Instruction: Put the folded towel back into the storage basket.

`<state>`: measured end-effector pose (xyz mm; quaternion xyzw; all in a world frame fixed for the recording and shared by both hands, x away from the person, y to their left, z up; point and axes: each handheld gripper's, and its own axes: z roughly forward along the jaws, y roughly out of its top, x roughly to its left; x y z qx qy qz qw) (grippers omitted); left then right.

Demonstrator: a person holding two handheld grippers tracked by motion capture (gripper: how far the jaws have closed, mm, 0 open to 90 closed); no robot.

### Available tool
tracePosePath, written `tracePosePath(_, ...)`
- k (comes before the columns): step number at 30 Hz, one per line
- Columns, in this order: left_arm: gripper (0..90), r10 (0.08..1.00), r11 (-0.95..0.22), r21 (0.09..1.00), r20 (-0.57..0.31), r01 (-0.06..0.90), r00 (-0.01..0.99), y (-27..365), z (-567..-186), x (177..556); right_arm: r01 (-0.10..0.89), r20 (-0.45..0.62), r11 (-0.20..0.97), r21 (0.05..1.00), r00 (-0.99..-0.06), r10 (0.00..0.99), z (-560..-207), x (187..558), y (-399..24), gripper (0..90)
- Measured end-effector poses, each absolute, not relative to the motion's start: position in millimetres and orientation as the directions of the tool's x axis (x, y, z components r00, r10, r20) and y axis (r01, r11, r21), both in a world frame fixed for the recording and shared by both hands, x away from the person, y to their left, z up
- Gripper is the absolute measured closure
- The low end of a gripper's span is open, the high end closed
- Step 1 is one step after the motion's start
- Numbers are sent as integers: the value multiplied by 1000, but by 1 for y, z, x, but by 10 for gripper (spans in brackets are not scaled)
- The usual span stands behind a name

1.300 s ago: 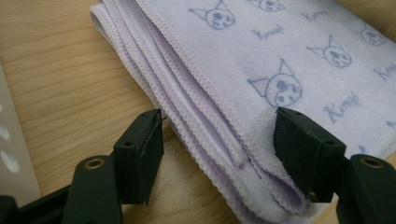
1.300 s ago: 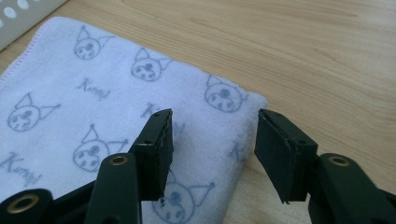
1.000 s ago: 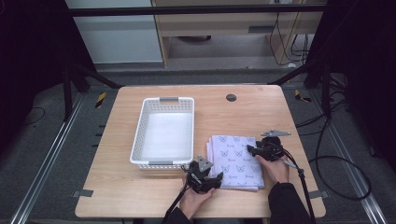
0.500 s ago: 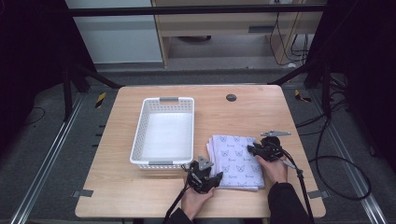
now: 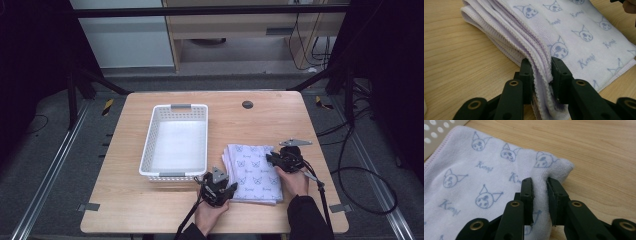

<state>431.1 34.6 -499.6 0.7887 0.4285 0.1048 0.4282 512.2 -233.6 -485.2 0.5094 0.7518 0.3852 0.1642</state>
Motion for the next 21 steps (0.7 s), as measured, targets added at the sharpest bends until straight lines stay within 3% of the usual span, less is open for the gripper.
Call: tracePosePath(21,732,748,-318,811,-104,491,656,46,-445,424,501,91,188,845,-481,872,-438,490,-227,770)
